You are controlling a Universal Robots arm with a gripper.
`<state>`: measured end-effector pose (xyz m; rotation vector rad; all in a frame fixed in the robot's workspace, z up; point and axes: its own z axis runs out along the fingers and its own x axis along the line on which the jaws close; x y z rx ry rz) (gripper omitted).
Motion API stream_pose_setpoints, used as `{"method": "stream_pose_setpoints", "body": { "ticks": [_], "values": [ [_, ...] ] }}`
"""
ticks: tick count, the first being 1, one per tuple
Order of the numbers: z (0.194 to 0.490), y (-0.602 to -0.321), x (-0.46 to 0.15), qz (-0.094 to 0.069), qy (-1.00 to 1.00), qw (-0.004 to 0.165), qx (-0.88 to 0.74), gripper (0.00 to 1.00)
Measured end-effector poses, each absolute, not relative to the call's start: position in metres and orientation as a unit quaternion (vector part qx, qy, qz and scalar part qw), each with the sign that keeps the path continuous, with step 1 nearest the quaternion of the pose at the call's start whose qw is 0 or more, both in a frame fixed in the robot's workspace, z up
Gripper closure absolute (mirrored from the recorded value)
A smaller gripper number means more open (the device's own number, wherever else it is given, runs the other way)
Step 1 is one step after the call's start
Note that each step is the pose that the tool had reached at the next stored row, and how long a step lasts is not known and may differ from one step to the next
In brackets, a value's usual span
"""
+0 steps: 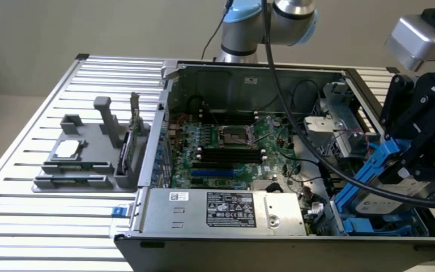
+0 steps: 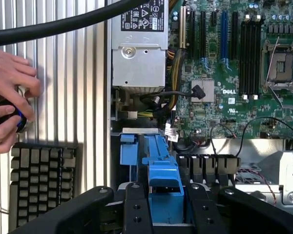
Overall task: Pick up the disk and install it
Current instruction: 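Insert the disk into the insertion slot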
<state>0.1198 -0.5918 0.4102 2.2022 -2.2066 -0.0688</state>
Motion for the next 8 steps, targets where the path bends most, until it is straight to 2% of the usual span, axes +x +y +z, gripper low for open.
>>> {"method": "stream_pose_setpoints", "body": {
  "ticks": [4, 5, 8],
  "values": [
    [0.4066, -0.5918, 0.1199, -0.021, -0.707, 0.011, 0.706, 0.66],
    [0.4056, -0.5918, 0.1198, -0.021, -0.707, 0.011, 0.706, 0.6],
    [0.4026, -0.5918, 0.1199, -0.021, -0.707, 0.01, 0.706, 0.6]
  ]
}}
